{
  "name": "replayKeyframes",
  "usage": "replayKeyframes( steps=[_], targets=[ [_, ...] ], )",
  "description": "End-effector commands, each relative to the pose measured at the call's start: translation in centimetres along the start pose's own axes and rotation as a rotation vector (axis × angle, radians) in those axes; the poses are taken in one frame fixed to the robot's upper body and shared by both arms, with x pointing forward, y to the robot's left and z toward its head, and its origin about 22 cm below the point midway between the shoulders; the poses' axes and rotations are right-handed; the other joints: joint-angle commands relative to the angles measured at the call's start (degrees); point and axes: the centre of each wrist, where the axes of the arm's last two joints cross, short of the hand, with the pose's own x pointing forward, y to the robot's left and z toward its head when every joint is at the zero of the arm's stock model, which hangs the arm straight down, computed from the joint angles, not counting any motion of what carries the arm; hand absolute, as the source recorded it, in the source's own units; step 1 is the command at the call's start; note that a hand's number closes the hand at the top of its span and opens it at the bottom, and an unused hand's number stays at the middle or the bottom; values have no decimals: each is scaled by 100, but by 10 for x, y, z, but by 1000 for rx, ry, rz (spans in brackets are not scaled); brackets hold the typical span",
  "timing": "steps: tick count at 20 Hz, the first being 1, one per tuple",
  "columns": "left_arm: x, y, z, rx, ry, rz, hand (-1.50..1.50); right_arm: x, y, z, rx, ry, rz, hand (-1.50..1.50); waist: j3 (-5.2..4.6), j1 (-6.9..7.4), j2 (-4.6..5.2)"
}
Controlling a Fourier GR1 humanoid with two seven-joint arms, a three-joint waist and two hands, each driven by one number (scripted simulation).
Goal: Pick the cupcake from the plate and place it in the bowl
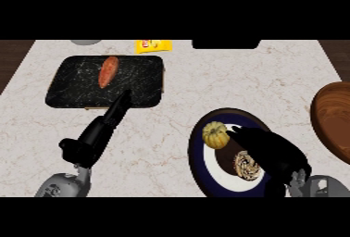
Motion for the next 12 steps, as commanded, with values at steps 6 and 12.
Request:
replayKeyframes(
  steps=[6, 12],
  targets=[
    [-3, 12, -3, -6, -7, -4, 0, -23, 29, -21, 11, 47, -19, -150, -1, -10, 5],
    [8, 13, -7, 2, 7, -22, 0, -38, 31, -43, 21, 28, -8, -150, 0, 7, 4]
  ],
)
